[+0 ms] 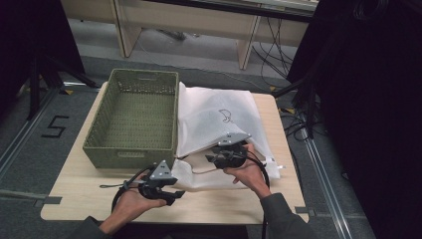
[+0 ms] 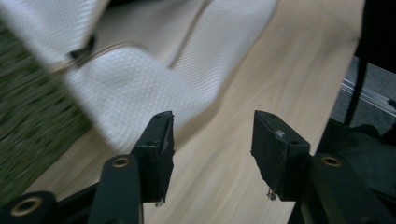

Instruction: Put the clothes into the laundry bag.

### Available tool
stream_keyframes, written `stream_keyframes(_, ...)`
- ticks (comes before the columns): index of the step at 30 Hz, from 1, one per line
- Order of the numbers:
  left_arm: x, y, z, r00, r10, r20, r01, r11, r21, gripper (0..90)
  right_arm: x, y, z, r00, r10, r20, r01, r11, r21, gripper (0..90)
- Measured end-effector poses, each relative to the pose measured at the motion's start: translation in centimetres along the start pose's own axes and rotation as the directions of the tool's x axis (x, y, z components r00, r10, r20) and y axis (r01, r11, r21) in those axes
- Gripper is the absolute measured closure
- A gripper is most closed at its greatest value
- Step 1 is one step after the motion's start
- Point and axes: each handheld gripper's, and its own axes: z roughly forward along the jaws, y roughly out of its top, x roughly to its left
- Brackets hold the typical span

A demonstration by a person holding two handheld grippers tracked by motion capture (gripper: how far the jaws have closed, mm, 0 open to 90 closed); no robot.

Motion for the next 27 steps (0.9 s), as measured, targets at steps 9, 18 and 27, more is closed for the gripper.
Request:
stream_keyframes(9, 1.9, -1.4, -2.2, 0.9951, -0.085, -0.052, 0.085, 0.9964, -0.003, 40.3, 4.0, 2.9, 4.8, 0.9831, -0.155, -0.098, 0.150, 0.987, -0.056, 63.3)
stream_keyframes(18, 2.5, -1.6, -2.2, 0.9943, -0.088, -0.060, 0.090, 0.9959, 0.016, 37.7, 5.0, 3.4, 7.2, 0.9686, -0.231, -0.094, 0.232, 0.973, 0.007, 87.3)
stream_keyframes(27, 2.5, -1.6, -2.1, 0.9961, -0.061, -0.064, 0.062, 0.9978, 0.024, 38.3, 1.9, 0.6, 2.6, 0.9834, -0.182, -0.004, 0.182, 0.982, 0.049, 90.0)
